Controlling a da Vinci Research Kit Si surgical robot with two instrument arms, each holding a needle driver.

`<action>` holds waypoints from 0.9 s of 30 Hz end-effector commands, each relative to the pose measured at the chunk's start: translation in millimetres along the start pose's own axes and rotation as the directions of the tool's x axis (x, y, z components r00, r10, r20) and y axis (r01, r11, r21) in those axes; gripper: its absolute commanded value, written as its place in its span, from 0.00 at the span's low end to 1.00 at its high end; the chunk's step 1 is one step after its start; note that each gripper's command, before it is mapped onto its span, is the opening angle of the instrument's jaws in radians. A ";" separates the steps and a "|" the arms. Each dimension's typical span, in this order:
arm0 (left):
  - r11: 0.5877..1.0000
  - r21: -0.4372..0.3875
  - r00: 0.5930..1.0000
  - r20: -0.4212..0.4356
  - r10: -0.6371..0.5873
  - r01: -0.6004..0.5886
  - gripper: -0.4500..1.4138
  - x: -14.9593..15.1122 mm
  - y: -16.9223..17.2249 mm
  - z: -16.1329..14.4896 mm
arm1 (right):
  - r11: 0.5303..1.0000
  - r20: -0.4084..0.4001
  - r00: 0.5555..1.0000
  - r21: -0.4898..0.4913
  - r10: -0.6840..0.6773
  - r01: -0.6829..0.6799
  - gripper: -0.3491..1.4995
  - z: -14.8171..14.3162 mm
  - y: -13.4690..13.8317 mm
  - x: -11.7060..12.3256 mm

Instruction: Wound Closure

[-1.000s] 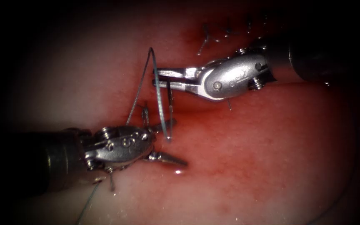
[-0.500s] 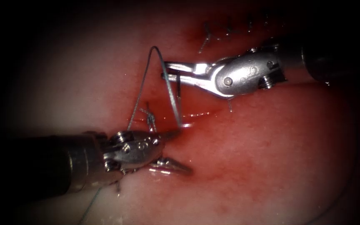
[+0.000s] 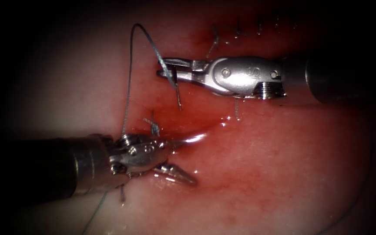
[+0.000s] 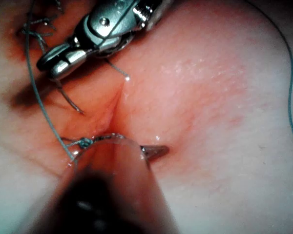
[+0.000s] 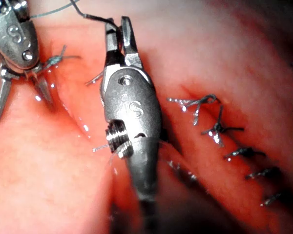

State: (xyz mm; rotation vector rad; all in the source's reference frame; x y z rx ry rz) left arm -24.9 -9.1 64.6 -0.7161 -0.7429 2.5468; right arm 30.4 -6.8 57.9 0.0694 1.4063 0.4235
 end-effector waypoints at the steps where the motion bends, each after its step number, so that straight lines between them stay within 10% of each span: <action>1: 1.000 -0.002 1.000 0.010 0.001 -0.001 0.68 0.1 0.0 0.6 | 0.999 0.028 0.998 0.010 0.048 -0.048 0.00 0.7 -0.6 -0.4; 16: 1.000 -0.020 0.999 0.037 0.014 -0.013 0.68 -0.9 0.0 -0.6 | 0.976 0.116 0.971 0.041 0.208 -0.214 0.00 0.7 -1.1 -1.5; 27: 1.000 -0.020 0.999 0.041 0.016 -0.015 0.68 -1.1 0.0 -0.6 | 0.875 0.149 0.867 0.021 0.476 -0.484 0.00 0.5 -0.6 -1.1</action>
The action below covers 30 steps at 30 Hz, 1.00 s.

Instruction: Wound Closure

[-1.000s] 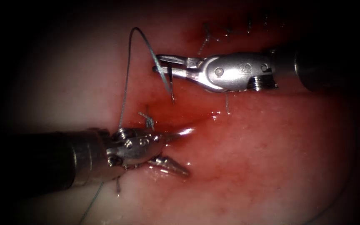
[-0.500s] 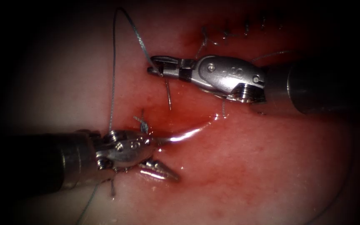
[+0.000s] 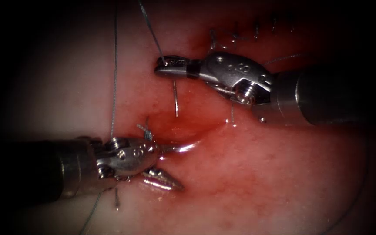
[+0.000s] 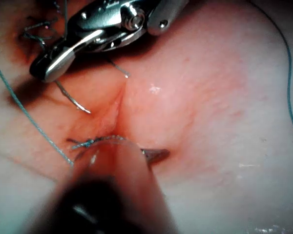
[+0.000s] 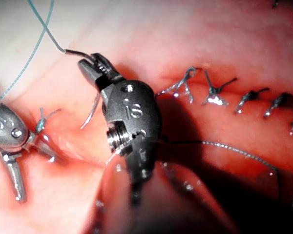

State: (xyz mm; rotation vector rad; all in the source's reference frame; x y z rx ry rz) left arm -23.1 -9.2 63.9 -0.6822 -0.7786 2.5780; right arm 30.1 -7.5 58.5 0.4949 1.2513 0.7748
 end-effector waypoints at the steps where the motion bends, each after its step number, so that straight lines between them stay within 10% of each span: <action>1: 1.000 -0.001 1.000 0.001 0.000 0.000 0.68 0.2 -0.1 0.9 | 1.000 -0.001 1.000 0.002 0.003 -0.003 0.00 0.9 0.0 -0.2; 30: 1.000 -0.005 1.000 0.004 -0.002 0.002 0.68 0.1 -0.3 0.4 | 0.937 0.133 0.948 0.161 0.290 -0.309 0.00 0.9 -5.1 -3.0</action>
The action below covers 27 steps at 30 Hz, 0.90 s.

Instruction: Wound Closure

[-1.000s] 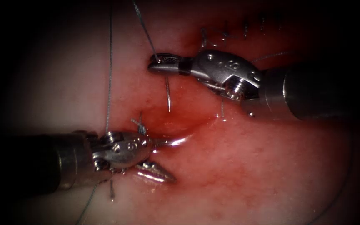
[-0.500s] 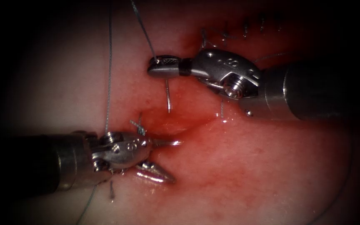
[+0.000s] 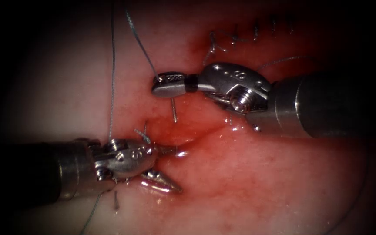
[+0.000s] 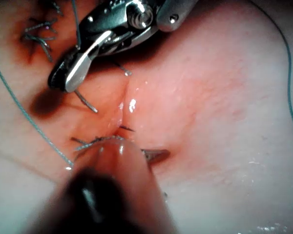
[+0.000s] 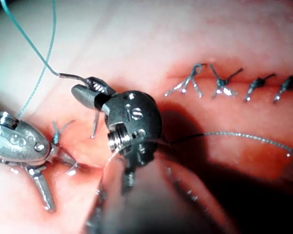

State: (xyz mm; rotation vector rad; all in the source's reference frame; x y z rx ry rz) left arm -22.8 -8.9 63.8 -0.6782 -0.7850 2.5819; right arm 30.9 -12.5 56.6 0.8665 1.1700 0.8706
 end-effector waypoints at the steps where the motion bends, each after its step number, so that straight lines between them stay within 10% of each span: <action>1: 1.000 -0.001 1.000 -0.001 -0.004 0.004 0.69 0.2 -0.1 0.8 | 0.999 0.005 0.999 0.005 0.042 -0.042 0.00 1.2 0.2 -0.9; 19: 0.999 -0.007 0.999 0.001 0.032 -0.032 0.69 0.3 0.1 0.0 | 0.965 0.003 0.967 0.072 0.254 -0.254 0.00 0.7 -0.2 -3.9; 21: 0.999 -0.005 0.999 0.002 0.049 -0.049 0.69 0.3 0.2 -0.1 | 0.963 -0.061 0.962 0.071 0.266 -0.262 0.13 0.5 0.2 -3.2; 23: 0.998 0.007 0.998 0.004 0.068 -0.068 0.68 0.7 0.5 -0.4 | 0.970 -0.170 0.956 0.065 0.241 -0.233 0.68 -0.1 1.2 -1.6; 27: 0.992 0.085 0.996 0.012 0.091 -0.092 0.66 1.8 0.8 -1.0 | 0.990 -0.266 0.955 -0.018 0.130 -0.140 0.90 -1.4 3.1 0.6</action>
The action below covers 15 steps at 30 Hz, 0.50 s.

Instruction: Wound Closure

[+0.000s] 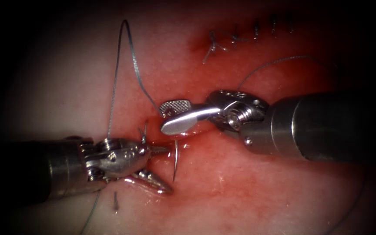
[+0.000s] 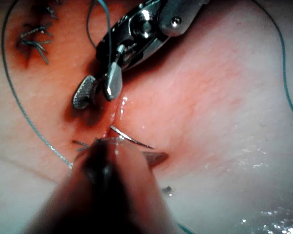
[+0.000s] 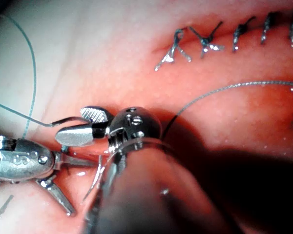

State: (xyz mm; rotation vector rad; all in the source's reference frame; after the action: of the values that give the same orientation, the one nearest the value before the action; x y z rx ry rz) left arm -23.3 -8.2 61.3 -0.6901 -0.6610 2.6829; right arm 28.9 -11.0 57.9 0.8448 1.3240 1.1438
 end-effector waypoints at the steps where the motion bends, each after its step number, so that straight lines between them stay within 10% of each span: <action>1: 1.000 0.028 1.000 -0.005 0.011 -0.011 0.66 0.4 0.0 0.8 | 0.999 -0.033 0.999 -0.019 -0.033 0.032 0.91 0.3 1.5 0.8; 15: 0.926 0.285 0.959 -0.064 0.276 -0.247 0.60 2.3 1.6 0.5 | 0.989 -0.157 0.981 -0.115 -0.116 0.098 0.82 -5.1 5.2 5.0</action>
State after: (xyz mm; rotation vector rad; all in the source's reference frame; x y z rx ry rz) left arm -25.3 -8.7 59.4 -0.9027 -0.1252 2.8872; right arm 21.8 -5.2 60.3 0.6013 1.4109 1.2075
